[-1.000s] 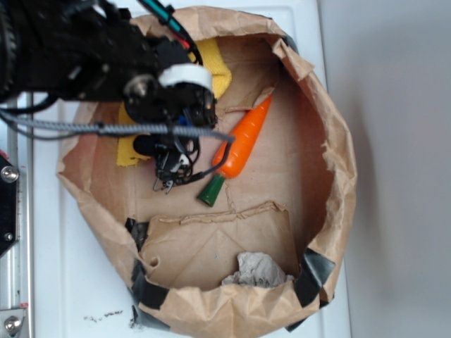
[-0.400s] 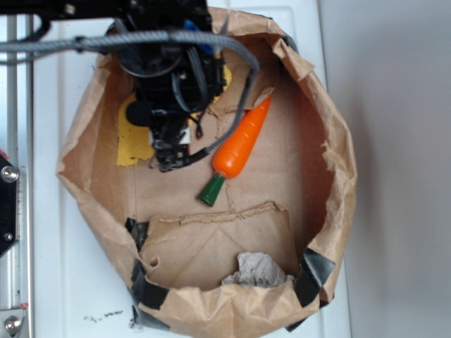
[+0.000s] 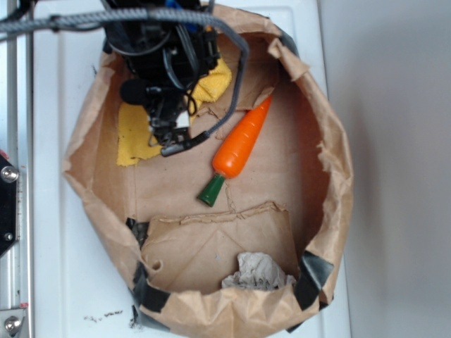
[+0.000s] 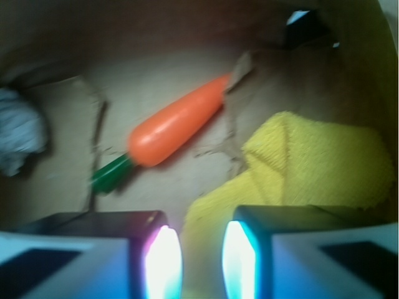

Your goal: Grab the yellow cloth.

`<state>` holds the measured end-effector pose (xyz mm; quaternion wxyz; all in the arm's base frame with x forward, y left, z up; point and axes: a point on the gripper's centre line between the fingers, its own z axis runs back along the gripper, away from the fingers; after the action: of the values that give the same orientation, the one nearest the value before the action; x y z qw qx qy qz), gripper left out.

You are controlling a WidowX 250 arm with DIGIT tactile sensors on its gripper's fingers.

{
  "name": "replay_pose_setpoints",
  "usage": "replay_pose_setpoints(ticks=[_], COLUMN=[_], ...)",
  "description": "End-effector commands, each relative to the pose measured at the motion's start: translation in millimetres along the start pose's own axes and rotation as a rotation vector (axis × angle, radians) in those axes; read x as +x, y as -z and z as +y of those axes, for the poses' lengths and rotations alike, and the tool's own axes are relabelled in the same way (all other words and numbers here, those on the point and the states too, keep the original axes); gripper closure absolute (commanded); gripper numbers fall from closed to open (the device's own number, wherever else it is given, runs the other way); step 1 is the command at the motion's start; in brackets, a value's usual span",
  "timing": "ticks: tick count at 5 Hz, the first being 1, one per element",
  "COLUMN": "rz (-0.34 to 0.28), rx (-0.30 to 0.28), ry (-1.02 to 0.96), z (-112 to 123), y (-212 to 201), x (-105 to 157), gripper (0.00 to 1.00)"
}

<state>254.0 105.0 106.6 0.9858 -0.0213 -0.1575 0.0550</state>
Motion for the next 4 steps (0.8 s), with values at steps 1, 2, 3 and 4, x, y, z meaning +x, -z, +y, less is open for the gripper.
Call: replay_pose_setpoints(ticks=[1,2,3,4], rz=[-0.084,-0.106,-0.09,-0.089], rx=[0.168,0.213,0.22,0.243], ry=[-0.012,-0.02,-0.035,-0.047], z=[16,20,24,27], y=[19,39,58,66], x=[13,28,36,40], gripper=[0.0,0.0,0.0,0.0])
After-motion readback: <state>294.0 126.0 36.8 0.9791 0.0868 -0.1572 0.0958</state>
